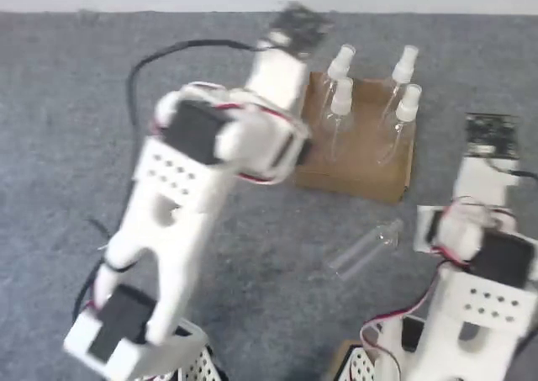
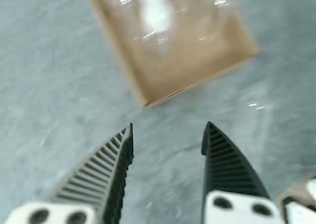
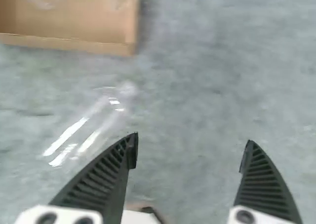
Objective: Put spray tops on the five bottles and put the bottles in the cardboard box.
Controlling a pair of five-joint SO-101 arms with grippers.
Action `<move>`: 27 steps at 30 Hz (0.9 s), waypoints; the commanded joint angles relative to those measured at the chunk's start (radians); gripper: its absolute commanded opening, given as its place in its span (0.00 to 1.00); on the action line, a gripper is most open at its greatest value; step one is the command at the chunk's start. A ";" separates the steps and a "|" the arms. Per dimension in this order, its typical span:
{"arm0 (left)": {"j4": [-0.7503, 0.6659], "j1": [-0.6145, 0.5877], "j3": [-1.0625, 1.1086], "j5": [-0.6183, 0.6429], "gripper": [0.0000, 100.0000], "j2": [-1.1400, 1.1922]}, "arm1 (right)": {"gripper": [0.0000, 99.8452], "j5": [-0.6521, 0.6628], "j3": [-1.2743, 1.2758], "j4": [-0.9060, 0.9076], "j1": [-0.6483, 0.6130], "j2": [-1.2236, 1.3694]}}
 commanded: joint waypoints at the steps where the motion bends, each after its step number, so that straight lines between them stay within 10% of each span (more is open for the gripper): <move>1: 0.014 -0.143 0.128 -0.060 0.20 -0.112 | 0.28 -0.160 0.055 -0.035 -0.193 0.047; 9: -0.138 -0.482 0.397 -0.218 0.20 -0.311 | 0.28 -0.394 0.095 -0.124 -0.338 0.346; 27: -0.255 -0.632 0.568 -0.324 0.20 -0.334 | 0.28 -0.761 0.334 -0.558 -0.435 0.576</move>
